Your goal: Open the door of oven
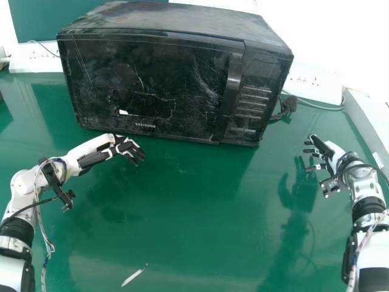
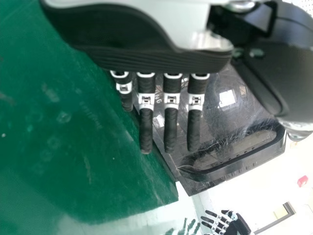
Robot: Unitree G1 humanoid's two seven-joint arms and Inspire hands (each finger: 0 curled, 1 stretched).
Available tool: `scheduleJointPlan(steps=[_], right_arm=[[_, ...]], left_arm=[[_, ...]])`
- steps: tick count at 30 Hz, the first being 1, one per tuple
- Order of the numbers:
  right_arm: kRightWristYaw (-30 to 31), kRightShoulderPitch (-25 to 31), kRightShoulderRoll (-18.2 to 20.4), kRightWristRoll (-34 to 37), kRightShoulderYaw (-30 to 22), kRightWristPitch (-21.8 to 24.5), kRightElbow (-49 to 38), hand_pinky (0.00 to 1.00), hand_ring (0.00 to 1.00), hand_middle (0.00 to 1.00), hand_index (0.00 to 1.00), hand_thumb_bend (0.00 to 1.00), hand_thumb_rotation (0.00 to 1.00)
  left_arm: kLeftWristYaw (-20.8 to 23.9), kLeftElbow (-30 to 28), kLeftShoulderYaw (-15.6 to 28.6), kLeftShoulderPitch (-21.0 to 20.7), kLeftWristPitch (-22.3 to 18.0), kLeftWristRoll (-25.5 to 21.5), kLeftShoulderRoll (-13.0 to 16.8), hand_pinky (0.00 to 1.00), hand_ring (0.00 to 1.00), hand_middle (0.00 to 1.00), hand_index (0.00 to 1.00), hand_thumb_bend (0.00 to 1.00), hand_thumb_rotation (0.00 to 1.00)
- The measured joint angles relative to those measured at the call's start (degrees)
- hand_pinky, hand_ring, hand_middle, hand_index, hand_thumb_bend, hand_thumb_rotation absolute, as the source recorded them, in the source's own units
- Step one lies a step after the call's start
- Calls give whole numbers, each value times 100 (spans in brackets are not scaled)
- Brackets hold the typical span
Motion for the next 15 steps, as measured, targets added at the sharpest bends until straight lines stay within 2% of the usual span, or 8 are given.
scheduleJointPlan(steps=[4,7,11,15], right_arm=[[-11,-1,0,0,1,0,0,67,78,83,91,47,56],[-33,-3,1,0,2,1,0,73,80,84,90,49,52],[5,-9,1,-1,8,4,2,79,85,87,94,50,54],[51,-12,0,-6,15,7,3,75,83,87,94,54,54]], left_arm=[[-2,3,0,0,1,1,0,46,60,65,64,75,67],[21,3,0,0,1,11,0,46,60,65,64,76,67],[25,3,1,0,1,7,0,46,61,65,63,76,66],[18,2,0,0,3,7,0,47,61,65,63,75,66]])
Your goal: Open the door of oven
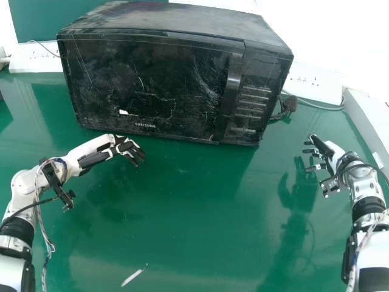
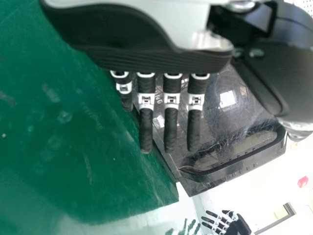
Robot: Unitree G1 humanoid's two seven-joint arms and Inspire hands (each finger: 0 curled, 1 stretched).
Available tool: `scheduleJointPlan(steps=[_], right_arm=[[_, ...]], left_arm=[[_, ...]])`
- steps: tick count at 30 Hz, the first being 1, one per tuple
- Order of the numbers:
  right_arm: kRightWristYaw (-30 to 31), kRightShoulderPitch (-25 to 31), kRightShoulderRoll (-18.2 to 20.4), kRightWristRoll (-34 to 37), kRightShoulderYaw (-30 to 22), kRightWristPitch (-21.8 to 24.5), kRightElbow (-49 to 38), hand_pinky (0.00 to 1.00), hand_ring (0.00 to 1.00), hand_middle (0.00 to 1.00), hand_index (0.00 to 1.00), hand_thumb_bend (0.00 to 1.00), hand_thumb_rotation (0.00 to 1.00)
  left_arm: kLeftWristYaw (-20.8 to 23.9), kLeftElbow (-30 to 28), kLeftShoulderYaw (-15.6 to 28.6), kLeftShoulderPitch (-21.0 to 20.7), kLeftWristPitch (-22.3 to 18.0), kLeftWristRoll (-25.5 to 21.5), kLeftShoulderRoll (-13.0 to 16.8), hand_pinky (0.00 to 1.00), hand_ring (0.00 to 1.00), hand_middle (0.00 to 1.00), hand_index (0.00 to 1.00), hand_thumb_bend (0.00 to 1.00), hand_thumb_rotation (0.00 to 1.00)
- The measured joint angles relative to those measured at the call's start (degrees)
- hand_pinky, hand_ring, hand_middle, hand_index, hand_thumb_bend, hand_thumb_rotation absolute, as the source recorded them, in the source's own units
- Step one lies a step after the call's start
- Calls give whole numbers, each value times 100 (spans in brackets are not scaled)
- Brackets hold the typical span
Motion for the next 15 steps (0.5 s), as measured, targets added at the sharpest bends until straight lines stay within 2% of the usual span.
scheduleJointPlan(steps=[4,7,9,10,12,15], right_arm=[[10,-6,0,-16,59,-38,0,75,84,89,95,56,60],[25,-7,-3,-18,73,-60,2,79,87,90,95,58,59],[22,-18,-2,-14,72,-36,4,79,87,90,94,58,59],[21,-20,0,-8,61,-19,4,81,87,90,95,57,56],[24,-21,1,5,31,5,6,83,87,89,95,57,56],[50,-22,-2,3,31,5,7,92,91,91,96,58,58]], left_arm=[[-1,-21,1,1,37,-3,0,46,60,65,63,77,67],[-8,-23,34,3,41,-70,-16,43,59,66,67,81,70],[-111,-50,150,8,130,-280,-86,43,59,68,70,83,73],[-210,-92,234,13,264,-441,-136,43,60,70,72,91,73],[-490,-222,444,31,719,-913,-259,44,62,74,76,98,71],[-876,-693,725,128,1751,-1586,-406,45,65,78,82,100,74]])
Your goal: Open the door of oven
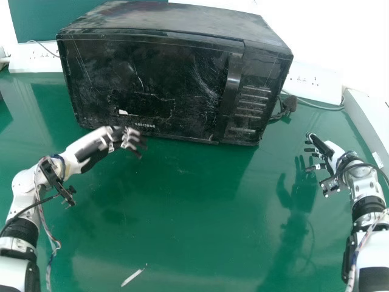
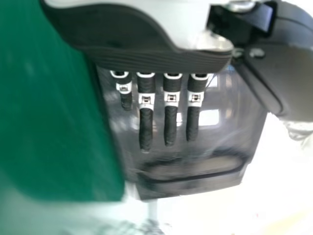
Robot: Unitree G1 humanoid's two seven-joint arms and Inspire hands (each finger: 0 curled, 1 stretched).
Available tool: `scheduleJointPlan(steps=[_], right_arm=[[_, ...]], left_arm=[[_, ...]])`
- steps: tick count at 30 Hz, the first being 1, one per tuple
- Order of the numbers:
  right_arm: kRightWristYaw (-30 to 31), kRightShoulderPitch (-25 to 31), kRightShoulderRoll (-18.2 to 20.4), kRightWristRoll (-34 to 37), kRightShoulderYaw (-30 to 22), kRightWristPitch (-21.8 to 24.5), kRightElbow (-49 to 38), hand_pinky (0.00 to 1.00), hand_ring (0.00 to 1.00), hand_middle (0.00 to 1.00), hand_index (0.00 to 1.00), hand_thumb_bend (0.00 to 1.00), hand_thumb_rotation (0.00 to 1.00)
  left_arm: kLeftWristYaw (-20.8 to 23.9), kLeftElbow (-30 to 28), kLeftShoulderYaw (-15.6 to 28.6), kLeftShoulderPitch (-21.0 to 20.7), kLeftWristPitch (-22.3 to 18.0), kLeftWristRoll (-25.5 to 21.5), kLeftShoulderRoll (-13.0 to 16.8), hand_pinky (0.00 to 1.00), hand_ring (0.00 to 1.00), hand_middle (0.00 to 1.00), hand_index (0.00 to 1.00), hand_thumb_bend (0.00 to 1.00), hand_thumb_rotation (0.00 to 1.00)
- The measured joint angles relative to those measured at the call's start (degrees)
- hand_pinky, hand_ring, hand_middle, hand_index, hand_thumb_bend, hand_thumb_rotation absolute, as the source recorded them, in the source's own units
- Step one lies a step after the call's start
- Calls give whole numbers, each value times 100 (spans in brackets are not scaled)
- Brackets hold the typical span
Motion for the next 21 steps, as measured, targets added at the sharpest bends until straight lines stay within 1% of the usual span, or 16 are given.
scheduleJointPlan(steps=[2,3,4,5,6,7,8,9,11,13,15,17,19,20,21], right_arm=[[20,-2,-6,-10,17,-2,-1,96,91,91,94,61,59],[33,-5,-10,-17,30,-2,-1,92,90,91,93,61,60],[60,-9,-21,-20,45,-2,-1,89,89,90,93,61,61],[85,-13,-30,-21,58,-2,-1,87,87,90,92,60,59],[116,-14,-42,-21,58,-2,1,86,87,89,92,60,58],[142,-14,-51,-17,53,-2,1,85,86,89,92,61,54],[159,-14,-56,-14,44,-2,4,85,86,89,93,61,53],[165,-15,-60,-14,44,-1,5,84,86,89,93,59,56],[164,-16,-58,-14,43,0,5,75,83,89,94,60,56],[158,-16,-55,-13,32,3,6,73,82,89,94,61,57],[156,-16,-52,-13,32,7,7,73,82,88,91,60,56],[162,-17,-52,-15,39,7,6,73,81,88,91,57,58],[156,-18,-48,-14,37,7,6,81,84,90,93,59,58],[134,-17,-42,-14,35,7,7,83,85,90,93,60,58],[112,-17,-35,-13,29,8,9,81,85,90,93,60,57]], left_arm=[[-143,-514,100,145,627,-352,-85,46,67,81,86,100,76],[-171,-691,124,195,837,-469,-115,46,70,83,88,100,76],[-175,-946,144,271,1090,-583,-153,47,72,84,88,100,76],[-164,-1200,158,361,1315,-697,-184,48,74,85,89,100,77],[-135,-1480,169,461,1553,-781,-211,48,76,85,89,100,77],[-101,-1711,171,547,1740,-823,-220,49,78,87,90,100,77],[-54,-1902,177,628,1916,-905,-227,50,80,88,91,100,77],[0,-2097,186,701,2092,-960,-235,51,81,89,91,100,77],[112,-2452,200,825,2345,-1020,-240,52,84,92,93,100,79],[197,-2729,207,908,2518,-1082,-243,53,85,93,93,100,79],[262,-2960,212,981,2625,-1143,-243,54,86,93,93,100,80],[342,-3154,213,1070,2708,-1163,-241,55,87,94,93,100,82],[482,-3363,216,1153,2786,-1162,-238,57,88,94,93,100,82],[564,-3491,217,1196,2818,-1162,-238,58,88,95,93,100,82],[621,-3594,217,1234,2838,-1163,-236,58,88,95,94,100,83]])
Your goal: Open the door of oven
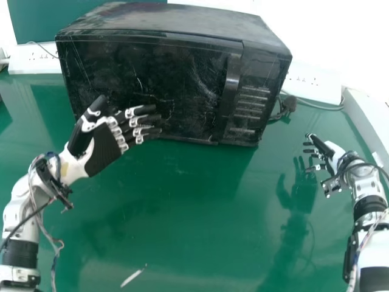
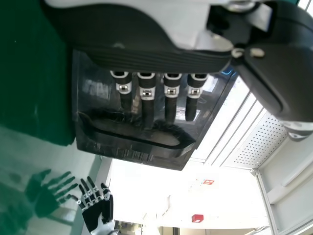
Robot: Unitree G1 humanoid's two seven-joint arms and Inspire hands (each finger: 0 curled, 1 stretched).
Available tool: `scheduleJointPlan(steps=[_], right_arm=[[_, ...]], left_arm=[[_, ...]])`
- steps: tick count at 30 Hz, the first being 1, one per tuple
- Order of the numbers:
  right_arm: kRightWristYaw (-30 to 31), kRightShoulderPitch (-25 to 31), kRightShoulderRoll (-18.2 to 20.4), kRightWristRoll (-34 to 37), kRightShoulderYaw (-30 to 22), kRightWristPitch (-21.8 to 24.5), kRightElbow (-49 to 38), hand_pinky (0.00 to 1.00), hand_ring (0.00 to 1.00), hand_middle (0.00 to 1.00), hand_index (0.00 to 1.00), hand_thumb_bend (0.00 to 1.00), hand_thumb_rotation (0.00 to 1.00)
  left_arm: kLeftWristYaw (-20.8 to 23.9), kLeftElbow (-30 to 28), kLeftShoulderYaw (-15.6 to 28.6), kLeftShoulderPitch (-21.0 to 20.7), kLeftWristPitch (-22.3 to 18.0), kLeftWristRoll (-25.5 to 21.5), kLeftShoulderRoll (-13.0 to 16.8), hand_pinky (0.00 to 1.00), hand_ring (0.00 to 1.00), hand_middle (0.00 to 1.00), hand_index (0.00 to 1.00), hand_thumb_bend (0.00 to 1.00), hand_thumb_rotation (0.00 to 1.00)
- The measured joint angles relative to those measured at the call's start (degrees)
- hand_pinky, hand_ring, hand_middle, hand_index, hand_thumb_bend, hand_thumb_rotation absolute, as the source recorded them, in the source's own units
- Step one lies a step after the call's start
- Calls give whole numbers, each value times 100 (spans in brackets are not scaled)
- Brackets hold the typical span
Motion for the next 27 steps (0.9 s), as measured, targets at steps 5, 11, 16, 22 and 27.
scheduleJointPlan(steps=[5,11,16,22,27], right_arm=[[-48,8,23,85,-140,57,27,74,81,89,95,58,46],[-45,-1,32,39,-85,80,12,75,83,90,96,59,53],[-46,2,32,43,-105,75,14,72,81,90,95,62,55],[-143,5,67,23,-93,60,14,70,80,90,95,62,59],[-167,5,84,2,-83,37,14,69,79,89,94,59,60]], left_arm=[[94,-368,18,106,224,-114,-2,61,94,100,96,100,84],[316,-767,49,193,372,-232,-5,80,98,100,98,100,84],[429,-836,49,226,389,-230,-1,92,100,100,99,100,83],[511,-851,46,226,329,-153,6,95,100,100,97,100,85],[507,-860,41,223,237,-24,30,100,100,100,96,100,85]])
